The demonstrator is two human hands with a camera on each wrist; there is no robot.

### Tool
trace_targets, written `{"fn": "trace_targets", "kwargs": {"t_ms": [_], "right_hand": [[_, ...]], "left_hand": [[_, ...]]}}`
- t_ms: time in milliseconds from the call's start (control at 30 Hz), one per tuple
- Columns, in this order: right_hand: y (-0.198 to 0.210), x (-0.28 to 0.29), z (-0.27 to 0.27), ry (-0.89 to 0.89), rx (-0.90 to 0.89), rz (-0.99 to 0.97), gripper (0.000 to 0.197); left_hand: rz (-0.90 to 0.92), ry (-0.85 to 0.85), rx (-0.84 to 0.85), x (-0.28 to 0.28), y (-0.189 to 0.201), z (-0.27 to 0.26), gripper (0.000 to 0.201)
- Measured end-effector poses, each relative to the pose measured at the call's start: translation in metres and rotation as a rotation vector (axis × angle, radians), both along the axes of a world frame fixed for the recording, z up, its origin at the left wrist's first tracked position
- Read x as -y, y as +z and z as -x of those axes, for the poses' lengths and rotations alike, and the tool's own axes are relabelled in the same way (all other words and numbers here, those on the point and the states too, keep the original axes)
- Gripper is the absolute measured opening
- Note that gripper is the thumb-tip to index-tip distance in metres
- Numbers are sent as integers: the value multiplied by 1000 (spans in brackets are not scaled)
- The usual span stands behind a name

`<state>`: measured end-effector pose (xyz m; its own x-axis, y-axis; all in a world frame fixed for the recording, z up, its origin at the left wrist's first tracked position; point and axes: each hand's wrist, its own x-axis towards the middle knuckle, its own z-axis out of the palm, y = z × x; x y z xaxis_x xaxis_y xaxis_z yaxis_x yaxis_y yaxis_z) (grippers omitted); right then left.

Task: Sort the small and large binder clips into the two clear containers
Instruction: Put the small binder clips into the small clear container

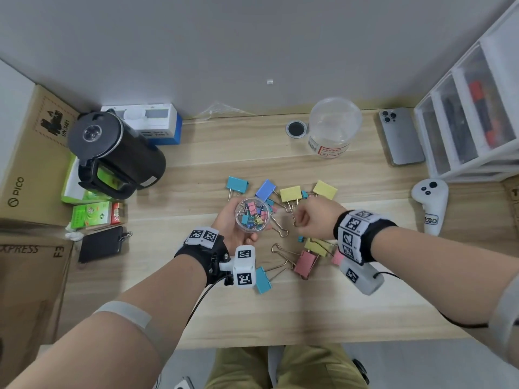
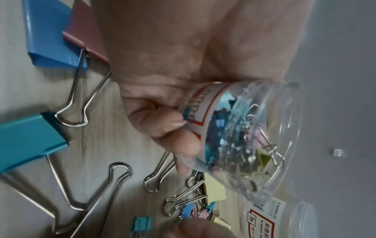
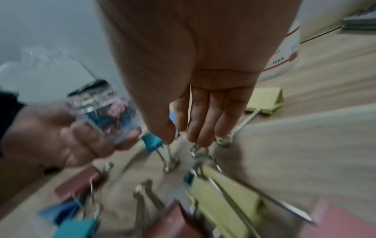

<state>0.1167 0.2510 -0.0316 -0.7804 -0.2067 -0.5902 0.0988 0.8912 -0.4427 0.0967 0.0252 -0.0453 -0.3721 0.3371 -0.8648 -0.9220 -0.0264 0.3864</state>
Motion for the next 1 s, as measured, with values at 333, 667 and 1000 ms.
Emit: {"fn": "trace_targets", "kwargs": {"t_ms": [333,667,1000], "right_hand": [[-27,6,-23,146,-79,-227,24],[14,13,12,-396,-116,453,22],[25,54,-5,-464,-206,554,27]], "left_hand": [[58,17,21,6,-2,-8,59],[126,19,7,3,5,-6,54],[92,-9,-30,-12,8,-12,45]]}}
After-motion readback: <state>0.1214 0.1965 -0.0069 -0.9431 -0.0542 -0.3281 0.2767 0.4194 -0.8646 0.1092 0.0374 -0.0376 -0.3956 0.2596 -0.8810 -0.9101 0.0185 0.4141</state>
